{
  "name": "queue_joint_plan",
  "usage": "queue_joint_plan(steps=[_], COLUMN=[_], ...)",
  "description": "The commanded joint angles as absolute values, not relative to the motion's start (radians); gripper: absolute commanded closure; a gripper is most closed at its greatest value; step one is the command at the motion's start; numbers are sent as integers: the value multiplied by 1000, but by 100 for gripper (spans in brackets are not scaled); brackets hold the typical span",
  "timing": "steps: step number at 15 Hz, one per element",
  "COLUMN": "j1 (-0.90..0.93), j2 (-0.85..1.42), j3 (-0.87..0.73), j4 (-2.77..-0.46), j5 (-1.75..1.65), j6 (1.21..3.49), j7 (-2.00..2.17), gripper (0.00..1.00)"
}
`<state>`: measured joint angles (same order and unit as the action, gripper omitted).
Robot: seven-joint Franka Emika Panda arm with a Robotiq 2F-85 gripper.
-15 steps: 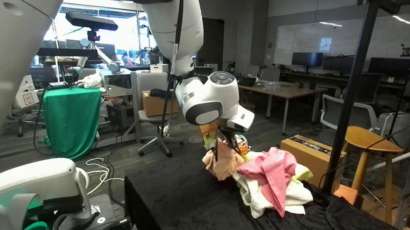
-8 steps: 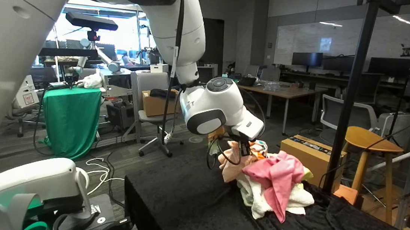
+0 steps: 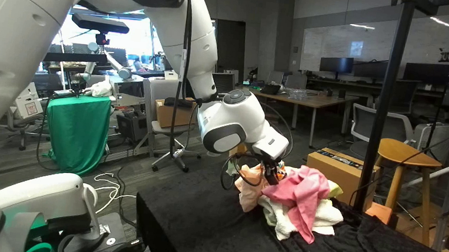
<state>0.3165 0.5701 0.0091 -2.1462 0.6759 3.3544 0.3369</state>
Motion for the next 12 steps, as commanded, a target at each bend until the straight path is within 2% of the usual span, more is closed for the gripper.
queue_joint_plan(steps=[1,6,8,10,12], j1=[409,512,503,516,571], j2=[559,502,447,381,311], j3=[-70,-143,-109,-106,-171], j4=[-2152,-2213,-2249,-2288,-2331], j5=[709,681,650,623,577], j6=[3332,3285,3258,3178,3043], j7=[348,312,274,239,230], gripper=[0,0,0,0,0])
